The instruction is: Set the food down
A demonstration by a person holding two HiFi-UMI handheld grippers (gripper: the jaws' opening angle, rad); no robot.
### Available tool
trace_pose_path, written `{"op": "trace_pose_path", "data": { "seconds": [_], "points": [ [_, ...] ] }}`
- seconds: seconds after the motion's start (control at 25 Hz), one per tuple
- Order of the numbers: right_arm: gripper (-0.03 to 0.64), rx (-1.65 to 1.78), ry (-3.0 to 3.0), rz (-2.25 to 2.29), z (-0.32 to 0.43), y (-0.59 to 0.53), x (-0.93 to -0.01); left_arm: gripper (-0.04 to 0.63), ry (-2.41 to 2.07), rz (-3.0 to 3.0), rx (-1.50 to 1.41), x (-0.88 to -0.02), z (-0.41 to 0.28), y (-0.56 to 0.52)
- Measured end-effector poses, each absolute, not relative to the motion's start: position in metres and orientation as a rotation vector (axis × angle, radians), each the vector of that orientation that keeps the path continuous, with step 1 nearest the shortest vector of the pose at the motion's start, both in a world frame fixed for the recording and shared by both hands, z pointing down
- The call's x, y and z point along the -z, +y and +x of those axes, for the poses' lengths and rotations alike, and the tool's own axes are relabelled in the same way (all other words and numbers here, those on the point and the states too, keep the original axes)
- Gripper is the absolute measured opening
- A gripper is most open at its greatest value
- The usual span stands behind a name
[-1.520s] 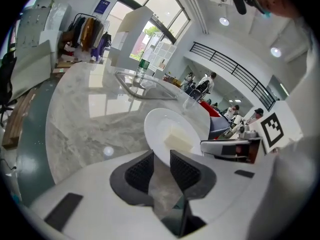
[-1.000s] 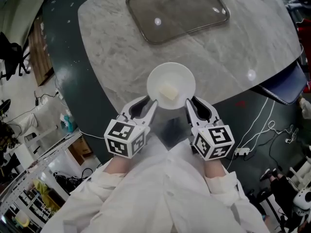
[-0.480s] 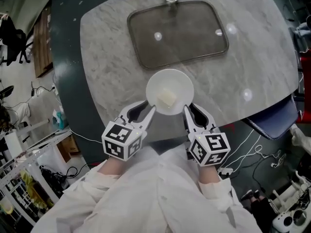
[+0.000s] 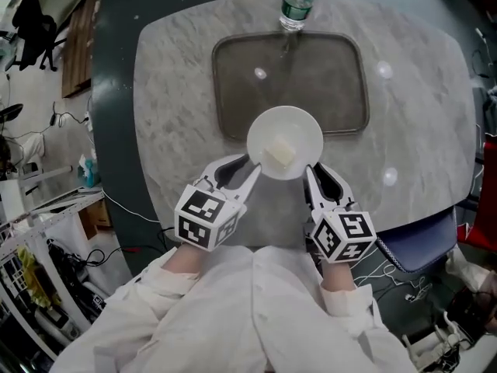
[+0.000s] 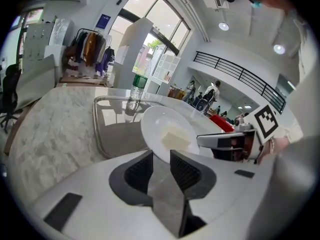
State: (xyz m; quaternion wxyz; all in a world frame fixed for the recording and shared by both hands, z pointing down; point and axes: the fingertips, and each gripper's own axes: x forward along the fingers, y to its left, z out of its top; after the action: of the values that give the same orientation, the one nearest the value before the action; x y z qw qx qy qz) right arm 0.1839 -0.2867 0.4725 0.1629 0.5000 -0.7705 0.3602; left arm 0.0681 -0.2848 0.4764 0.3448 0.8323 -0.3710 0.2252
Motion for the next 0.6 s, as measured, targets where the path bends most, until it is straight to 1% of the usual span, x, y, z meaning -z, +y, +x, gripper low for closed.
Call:
{"op": "trace_pose_path", "data": {
  "seconds": [0.6],
  "points": [
    [0.064,-0.998,-2.261,1.259,0.195,-0.384,-0.484,0.107,-1.114,2.067,-0.527,-0.487,0.082,-0.364]
  ]
}}
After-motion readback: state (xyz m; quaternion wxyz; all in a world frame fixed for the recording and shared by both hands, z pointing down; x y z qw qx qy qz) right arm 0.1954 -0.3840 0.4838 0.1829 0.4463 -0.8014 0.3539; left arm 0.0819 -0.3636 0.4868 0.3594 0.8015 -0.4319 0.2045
